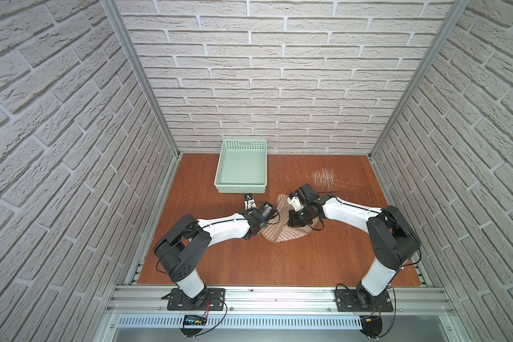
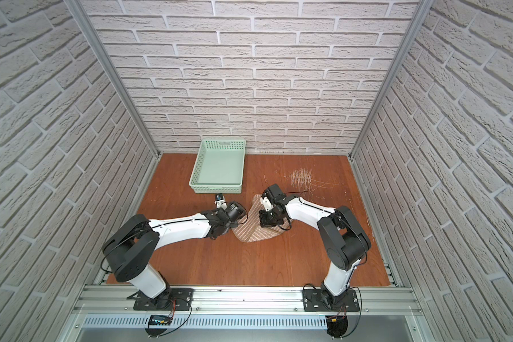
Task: Fold the square dishcloth
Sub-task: Flatten out the cleaning item at the center of the board.
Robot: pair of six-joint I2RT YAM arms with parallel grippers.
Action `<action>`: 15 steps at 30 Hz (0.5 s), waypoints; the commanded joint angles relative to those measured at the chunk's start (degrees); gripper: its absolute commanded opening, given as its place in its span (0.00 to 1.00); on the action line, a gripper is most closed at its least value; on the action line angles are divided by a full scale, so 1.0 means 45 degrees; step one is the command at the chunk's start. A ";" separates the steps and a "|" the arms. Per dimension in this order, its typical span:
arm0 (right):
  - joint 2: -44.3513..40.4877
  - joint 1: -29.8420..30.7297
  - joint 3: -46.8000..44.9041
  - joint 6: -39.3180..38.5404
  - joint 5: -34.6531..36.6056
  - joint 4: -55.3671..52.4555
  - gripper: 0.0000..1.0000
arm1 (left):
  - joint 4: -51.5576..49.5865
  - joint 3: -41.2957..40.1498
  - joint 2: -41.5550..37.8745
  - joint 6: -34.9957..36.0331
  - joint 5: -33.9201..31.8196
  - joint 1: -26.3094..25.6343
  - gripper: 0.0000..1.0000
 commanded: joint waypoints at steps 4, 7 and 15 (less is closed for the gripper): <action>-0.2072 0.0057 0.0463 0.0175 0.1711 -0.0841 0.03 | -0.0566 0.2278 0.0239 0.1585 -0.0207 0.0669 0.00; -0.2754 -0.0082 0.0806 0.0082 0.2730 -0.1158 0.03 | -0.0855 0.4033 0.0722 0.2392 -0.0111 0.0953 0.00; -0.3577 -0.1804 0.2865 -0.0373 0.4697 -0.1524 0.03 | -0.2193 1.1131 0.4256 0.4074 0.2517 0.2169 0.00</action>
